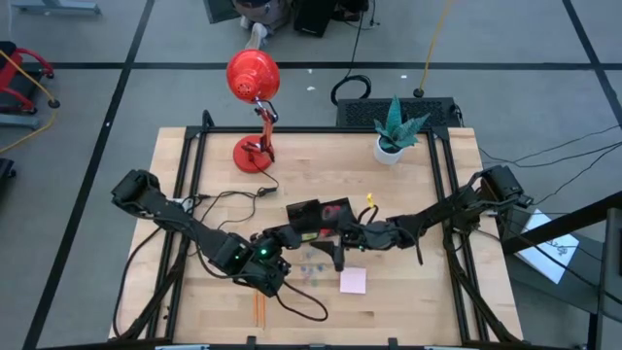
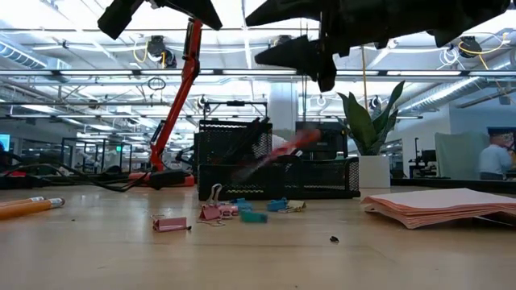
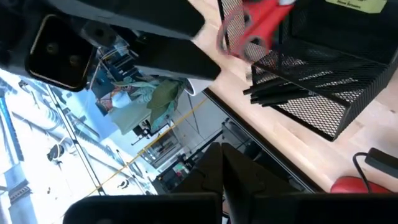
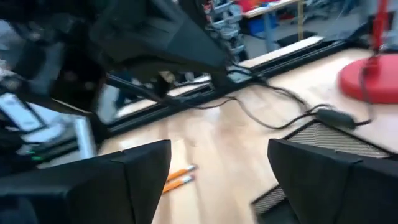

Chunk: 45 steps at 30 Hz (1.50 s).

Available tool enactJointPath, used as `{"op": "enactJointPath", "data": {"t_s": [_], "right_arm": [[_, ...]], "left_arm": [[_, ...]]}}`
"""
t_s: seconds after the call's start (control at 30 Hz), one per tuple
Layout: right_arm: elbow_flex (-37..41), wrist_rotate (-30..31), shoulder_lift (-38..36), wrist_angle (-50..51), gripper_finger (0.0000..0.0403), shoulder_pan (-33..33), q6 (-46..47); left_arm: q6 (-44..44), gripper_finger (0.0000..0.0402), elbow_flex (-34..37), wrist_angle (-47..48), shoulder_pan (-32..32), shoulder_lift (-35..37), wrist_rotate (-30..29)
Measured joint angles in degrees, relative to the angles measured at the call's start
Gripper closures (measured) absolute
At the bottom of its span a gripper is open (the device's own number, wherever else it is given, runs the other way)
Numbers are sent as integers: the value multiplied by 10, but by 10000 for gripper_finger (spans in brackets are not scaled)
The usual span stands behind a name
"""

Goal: Pick and place office supplies into organizer
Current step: Put the scissors into the desk organizer

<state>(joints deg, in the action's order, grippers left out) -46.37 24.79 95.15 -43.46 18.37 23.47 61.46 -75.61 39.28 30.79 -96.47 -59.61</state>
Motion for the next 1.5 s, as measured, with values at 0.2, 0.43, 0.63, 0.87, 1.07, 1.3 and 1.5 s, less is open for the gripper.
{"op": "enactJointPath", "data": {"t_s": [0.2,0.43,0.63,0.87,1.07,1.3,1.5], "right_arm": [[0,23,0,37,144,0,6],[0,22,0,34,144,0,7],[0,22,0,34,144,0,10],[0,21,0,35,145,0,12],[0,-10,0,43,145,7,-5],[0,-10,-13,62,145,16,-52],[0,-10,-22,60,145,25,-89]], "left_arm": [[-6,397,0,0,0,0,12],[-6,397,0,0,0,0,17],[-7,399,0,0,0,0,18],[-20,399,0,0,0,0,19],[-226,392,0,48,10,30,62],[-378,399,52,-45,42,167,270],[-391,400,207,-268,51,322,383]]}}
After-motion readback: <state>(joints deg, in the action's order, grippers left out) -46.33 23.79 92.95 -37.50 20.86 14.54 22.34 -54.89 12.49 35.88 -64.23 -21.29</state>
